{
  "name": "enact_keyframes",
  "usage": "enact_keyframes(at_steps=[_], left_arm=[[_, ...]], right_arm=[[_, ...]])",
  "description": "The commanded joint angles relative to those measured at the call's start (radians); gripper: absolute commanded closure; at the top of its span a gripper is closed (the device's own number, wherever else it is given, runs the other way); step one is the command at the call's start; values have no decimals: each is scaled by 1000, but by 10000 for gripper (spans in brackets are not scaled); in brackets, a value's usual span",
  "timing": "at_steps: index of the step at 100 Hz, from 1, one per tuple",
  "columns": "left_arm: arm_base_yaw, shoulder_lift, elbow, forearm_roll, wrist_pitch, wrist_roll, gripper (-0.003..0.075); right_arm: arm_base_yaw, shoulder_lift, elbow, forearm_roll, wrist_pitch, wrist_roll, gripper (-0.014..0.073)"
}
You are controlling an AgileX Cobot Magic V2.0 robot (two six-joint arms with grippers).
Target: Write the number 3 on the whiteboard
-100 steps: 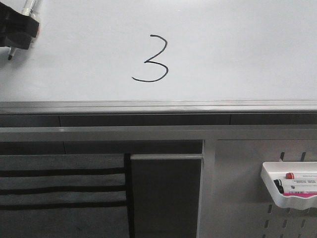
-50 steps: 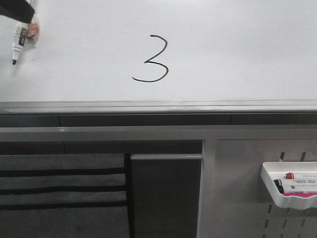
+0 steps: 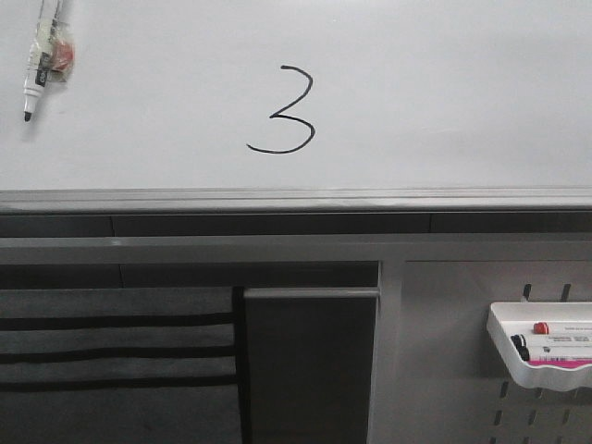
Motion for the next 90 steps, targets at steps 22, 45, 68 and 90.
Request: enact_keyframes(at_steps=[22,45,68,90], left_arm=[[7,-163,219,-38,-400,-14,741],[7,-160,294,-121,-413,-14,741],[7,-160,319,-121,-408,-14,741],[-72,-274,400,-124,-429,-14,741]], right_arm=[[-4,-168,91,-83,-159,-4,663],[-4,-168,110,-83,-145,-4,663],[-4,-168,110,-83,-145,-4,663],[-4,-168,110,-83,-145,-4,663]])
